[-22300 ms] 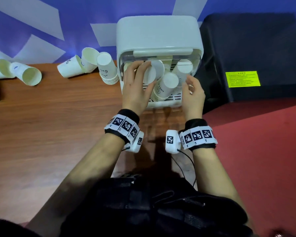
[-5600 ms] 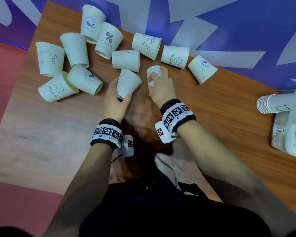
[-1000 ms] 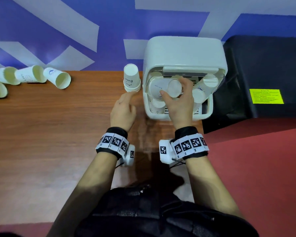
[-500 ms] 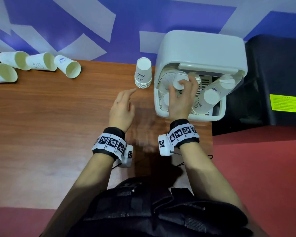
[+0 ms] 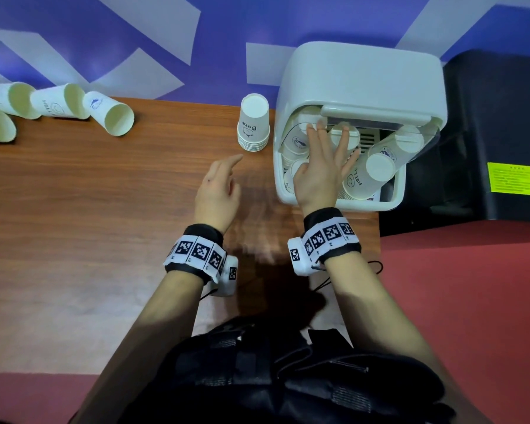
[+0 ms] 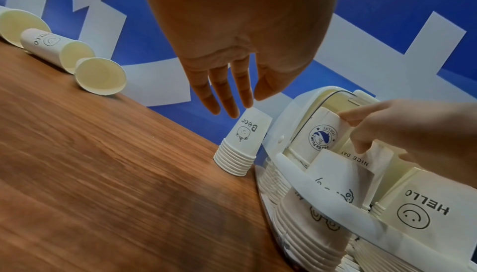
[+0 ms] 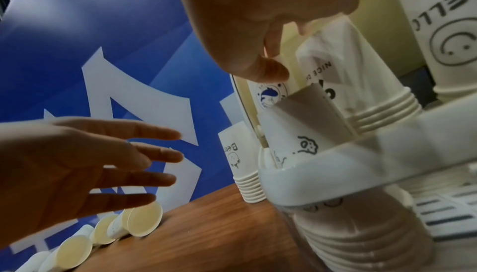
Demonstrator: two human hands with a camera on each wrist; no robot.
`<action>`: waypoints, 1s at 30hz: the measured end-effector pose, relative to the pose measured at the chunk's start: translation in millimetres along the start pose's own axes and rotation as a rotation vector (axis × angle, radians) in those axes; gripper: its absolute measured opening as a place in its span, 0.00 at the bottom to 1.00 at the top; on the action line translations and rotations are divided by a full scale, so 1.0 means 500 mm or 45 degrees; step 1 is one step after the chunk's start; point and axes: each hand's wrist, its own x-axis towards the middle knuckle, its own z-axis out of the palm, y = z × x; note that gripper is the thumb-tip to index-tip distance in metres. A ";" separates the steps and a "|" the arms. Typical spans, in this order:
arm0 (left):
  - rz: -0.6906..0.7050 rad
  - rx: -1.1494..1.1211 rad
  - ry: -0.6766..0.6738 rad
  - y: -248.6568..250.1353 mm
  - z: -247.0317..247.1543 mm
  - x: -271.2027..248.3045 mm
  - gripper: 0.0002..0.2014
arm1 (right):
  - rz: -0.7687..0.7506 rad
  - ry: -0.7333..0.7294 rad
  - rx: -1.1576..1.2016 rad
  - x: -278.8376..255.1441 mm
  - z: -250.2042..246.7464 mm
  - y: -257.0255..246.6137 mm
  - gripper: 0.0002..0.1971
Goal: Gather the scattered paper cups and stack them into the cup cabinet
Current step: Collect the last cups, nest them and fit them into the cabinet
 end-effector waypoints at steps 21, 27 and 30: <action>0.086 -0.048 0.029 0.043 -0.030 -0.023 0.26 | 0.179 -0.454 0.109 -0.061 -0.092 -0.075 0.34; 0.099 -0.098 0.122 0.058 -0.100 -0.061 0.26 | 0.106 -0.342 0.338 -0.117 -0.136 -0.137 0.30; 0.092 -0.079 0.186 0.044 -0.148 -0.083 0.26 | 0.073 -0.339 0.442 -0.139 -0.149 -0.191 0.29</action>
